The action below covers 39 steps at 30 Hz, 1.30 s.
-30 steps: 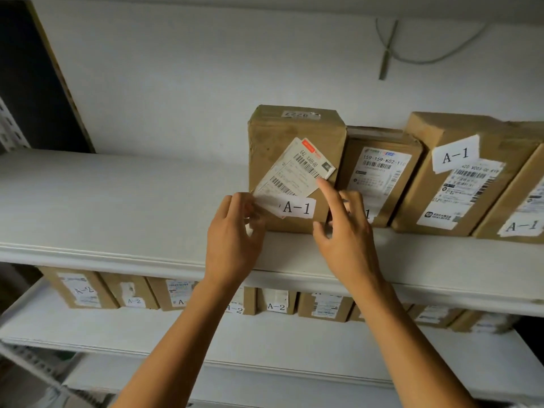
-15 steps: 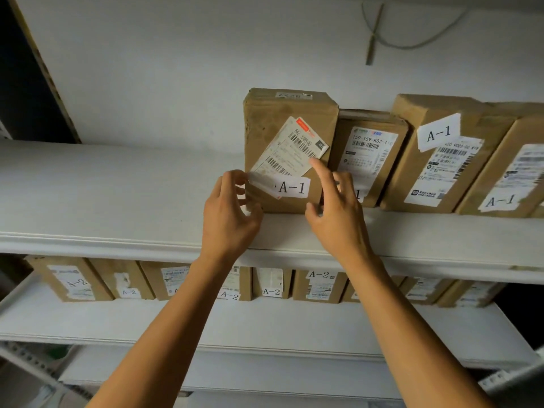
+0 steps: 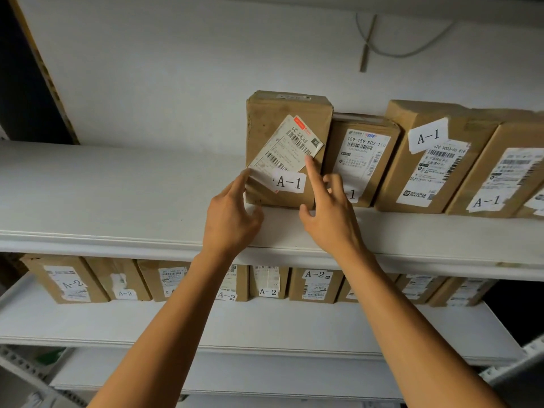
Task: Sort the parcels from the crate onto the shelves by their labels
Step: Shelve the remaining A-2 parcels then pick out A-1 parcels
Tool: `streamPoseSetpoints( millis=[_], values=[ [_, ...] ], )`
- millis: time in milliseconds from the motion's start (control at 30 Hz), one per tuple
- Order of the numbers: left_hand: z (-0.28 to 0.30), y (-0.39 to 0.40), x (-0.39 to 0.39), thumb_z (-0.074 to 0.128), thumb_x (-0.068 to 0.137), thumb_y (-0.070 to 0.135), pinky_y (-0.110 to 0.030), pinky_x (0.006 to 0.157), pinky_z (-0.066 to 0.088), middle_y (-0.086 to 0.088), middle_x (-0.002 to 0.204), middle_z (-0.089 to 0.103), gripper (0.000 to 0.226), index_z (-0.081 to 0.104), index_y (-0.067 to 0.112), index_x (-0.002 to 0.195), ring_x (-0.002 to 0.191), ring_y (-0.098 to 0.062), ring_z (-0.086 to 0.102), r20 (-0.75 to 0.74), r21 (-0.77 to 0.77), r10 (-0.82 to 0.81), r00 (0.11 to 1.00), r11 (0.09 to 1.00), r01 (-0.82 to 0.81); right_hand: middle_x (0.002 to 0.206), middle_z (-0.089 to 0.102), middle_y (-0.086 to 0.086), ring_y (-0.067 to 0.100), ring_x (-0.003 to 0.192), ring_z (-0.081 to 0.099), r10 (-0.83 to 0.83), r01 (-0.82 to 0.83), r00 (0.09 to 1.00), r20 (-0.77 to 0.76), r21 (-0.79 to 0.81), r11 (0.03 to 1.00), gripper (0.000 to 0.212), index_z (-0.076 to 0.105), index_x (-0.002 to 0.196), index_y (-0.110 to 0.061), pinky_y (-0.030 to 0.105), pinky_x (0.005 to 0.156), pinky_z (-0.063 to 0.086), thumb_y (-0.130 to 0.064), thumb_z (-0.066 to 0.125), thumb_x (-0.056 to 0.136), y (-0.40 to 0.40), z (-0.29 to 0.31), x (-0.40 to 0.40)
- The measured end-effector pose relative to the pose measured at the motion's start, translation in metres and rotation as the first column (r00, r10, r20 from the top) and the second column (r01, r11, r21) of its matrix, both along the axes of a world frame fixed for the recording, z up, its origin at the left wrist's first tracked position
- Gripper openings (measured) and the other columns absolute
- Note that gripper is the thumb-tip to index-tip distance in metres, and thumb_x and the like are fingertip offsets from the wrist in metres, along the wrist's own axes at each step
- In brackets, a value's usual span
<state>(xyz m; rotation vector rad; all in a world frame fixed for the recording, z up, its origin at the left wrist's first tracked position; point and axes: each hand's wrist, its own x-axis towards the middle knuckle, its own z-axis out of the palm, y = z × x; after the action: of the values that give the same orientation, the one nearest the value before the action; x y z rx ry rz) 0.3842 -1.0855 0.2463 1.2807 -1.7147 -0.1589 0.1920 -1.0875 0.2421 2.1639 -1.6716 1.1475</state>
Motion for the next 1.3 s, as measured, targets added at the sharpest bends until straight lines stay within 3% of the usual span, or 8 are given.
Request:
streamPoseSetpoints(
  millis=[333, 500, 600, 700, 800, 933, 1100, 1300],
  values=[
    [-0.003, 0.003, -0.009, 0.057, 0.083, 0.017, -0.039, 0.076, 0.055, -0.012, 0.125, 0.063, 0.074, 0.028, 0.024, 0.152, 0.096, -0.035, 0.063, 0.172, 0.134, 0.060, 0.983, 0.987, -0.084, 0.141, 0.039, 0.015, 0.033, 0.110, 0.055, -0.041, 0.049, 0.998, -0.041, 0.215, 0.975, 0.090, -0.001, 0.160, -0.030, 0.036, 0.075, 0.048, -0.023, 0.059, 0.093, 0.017, 0.001, 0.002],
    [-0.017, 0.033, -0.014, 0.041, 0.096, 0.037, -0.037, 0.092, 0.045, -0.004, 0.132, 0.063, 0.042, 0.058, 0.017, 0.130, 0.118, -0.027, 0.058, 0.517, 0.033, 0.185, 0.836, 0.971, -0.236, 0.137, 0.048, 0.007, 0.031, 0.119, 0.053, -0.114, 0.178, 0.969, -0.218, 0.302, 0.937, 0.044, 0.052, 0.134, -0.022, 0.039, 0.085, 0.047, -0.043, 0.041, 0.097, 0.035, -0.007, 0.002],
    [-0.034, 0.049, -0.015, 0.022, 0.098, 0.047, -0.040, 0.109, 0.034, -0.003, 0.144, 0.056, 0.060, 0.057, 0.018, 0.137, 0.135, -0.023, 0.048, 0.524, 0.018, 0.225, 0.822, 0.961, -0.275, 0.129, 0.061, 0.011, 0.032, 0.117, 0.058, -0.093, 0.145, 0.962, -0.258, 0.191, 0.971, 0.053, 0.063, 0.120, -0.015, 0.042, 0.090, 0.049, -0.045, 0.027, 0.096, 0.054, -0.021, 0.002],
    [-0.039, 0.072, -0.022, 0.019, 0.100, 0.055, -0.043, 0.121, 0.013, -0.003, 0.160, 0.034, 0.067, 0.034, 0.017, 0.153, 0.149, -0.025, 0.025, 0.548, 0.136, 0.192, 0.814, 0.940, -0.313, 0.134, 0.061, 0.019, 0.037, 0.122, 0.058, 0.006, 0.031, 0.953, -0.302, 0.119, 0.992, 0.057, 0.061, 0.130, -0.007, 0.047, 0.098, 0.048, -0.047, 0.051, 0.090, 0.070, -0.036, -0.007],
    [-0.045, 0.107, -0.035, 0.029, 0.101, 0.058, -0.044, 0.125, 0.001, -0.003, 0.167, 0.005, 0.073, 0.009, 0.019, 0.159, 0.154, -0.023, -0.001, 0.582, 0.180, 0.212, 0.785, 0.908, -0.379, 0.142, 0.052, 0.025, 0.042, 0.131, 0.050, 0.118, -0.067, 0.917, -0.381, 0.143, 0.987, 0.086, 0.051, 0.141, -0.004, 0.054, 0.106, 0.042, -0.042, 0.082, 0.070, 0.083, -0.047, -0.021],
    [-0.074, 0.170, -0.066, 0.033, 0.099, 0.060, -0.049, 0.124, 0.002, -0.006, 0.167, 0.005, 0.075, 0.005, 0.024, 0.159, 0.154, -0.024, 0.003, 0.616, 0.266, 0.302, 0.728, 0.790, -0.553, 0.152, 0.038, 0.028, 0.045, 0.144, 0.031, 0.315, -0.273, 0.882, -0.350, 0.165, 0.948, 0.078, 0.045, 0.146, -0.006, 0.058, 0.117, 0.023, -0.035, 0.073, 0.079, 0.108, -0.055, -0.040],
    [-0.114, 0.277, -0.103, 0.042, 0.097, 0.058, -0.053, 0.121, 0.017, -0.012, 0.165, 0.015, 0.072, 0.018, 0.025, 0.156, 0.151, -0.032, 0.016, 0.578, 0.432, 0.460, 0.674, 0.528, -0.731, 0.158, 0.032, 0.014, 0.033, 0.144, 0.032, 0.778, -0.618, 0.608, -0.159, 0.521, 0.589, 0.070, 0.031, 0.154, -0.015, 0.045, 0.117, 0.033, -0.036, 0.060, 0.093, 0.171, -0.085, -0.046],
    [-0.131, 0.445, -0.131, 0.053, 0.094, 0.049, -0.051, 0.118, 0.022, -0.012, 0.162, 0.024, 0.065, 0.034, 0.022, 0.150, 0.147, -0.031, 0.024, 0.649, 0.481, 0.595, 0.474, 0.161, -0.862, 0.161, 0.027, 0.011, 0.032, 0.145, 0.030, 0.964, -0.693, 0.219, -0.149, 0.672, 0.261, 0.071, 0.027, 0.155, -0.020, 0.046, 0.117, 0.031, -0.038, 0.057, 0.093, 0.286, -0.126, -0.016]
  ],
)
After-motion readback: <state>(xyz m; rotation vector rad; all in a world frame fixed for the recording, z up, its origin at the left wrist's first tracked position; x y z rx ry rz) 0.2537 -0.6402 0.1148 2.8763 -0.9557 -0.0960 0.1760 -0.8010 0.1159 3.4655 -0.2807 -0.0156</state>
